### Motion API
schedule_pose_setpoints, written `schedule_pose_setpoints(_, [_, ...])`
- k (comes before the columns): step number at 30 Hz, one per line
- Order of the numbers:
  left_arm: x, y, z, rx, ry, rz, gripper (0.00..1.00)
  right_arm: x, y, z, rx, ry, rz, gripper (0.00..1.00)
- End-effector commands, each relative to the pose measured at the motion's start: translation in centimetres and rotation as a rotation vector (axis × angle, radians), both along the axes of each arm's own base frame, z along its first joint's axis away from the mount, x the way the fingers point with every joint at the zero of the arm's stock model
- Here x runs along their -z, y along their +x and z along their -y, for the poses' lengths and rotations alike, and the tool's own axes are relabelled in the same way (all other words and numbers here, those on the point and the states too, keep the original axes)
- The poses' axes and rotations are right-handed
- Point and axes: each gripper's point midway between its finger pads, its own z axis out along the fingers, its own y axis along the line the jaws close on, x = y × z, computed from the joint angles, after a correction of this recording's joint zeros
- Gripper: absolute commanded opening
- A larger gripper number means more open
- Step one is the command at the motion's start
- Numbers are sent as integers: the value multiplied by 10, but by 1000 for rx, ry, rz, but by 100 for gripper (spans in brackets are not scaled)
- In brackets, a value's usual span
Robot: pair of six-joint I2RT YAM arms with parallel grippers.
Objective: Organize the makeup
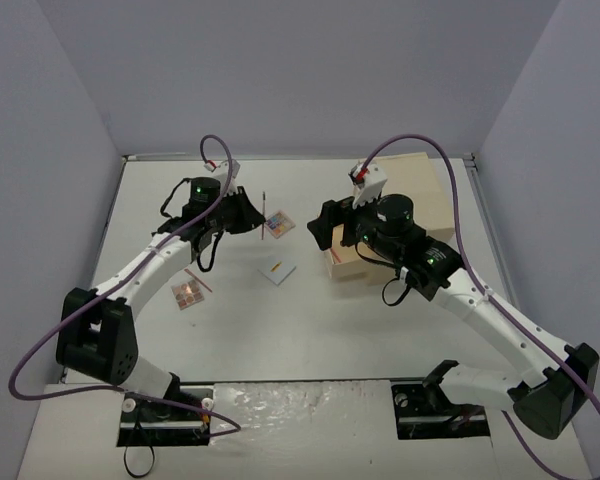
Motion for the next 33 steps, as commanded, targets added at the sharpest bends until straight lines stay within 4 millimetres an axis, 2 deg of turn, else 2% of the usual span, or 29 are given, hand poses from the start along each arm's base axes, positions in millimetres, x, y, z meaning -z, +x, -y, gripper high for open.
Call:
schedule_pose_setpoints(1, [-80, -30, 51, 197, -182, 262, 0, -39, 3, -32, -67, 179, 51, 87])
schedule_pose_setpoints(7, [-123, -68, 73, 277, -285, 391, 0, -37, 9, -50, -39, 223, 32, 74])
schedule_pose_setpoints(13, [-151, -90, 81, 314, -333, 464, 0, -33, 18, -52, 20, 262, 26, 61])
schedule_pose_setpoints(23, [-158, -104, 89, 345, -355, 490, 0, -28, 21, -66, 2, 304, 8, 52])
schedule_pose_setpoints(29, [-156, -104, 91, 340, -359, 493, 0, -23, 22, -69, -1, 319, -4, 47])
schedule_pose_setpoints(33, [-159, -102, 89, 322, -364, 505, 0, -16, 22, -69, 2, 301, -22, 40])
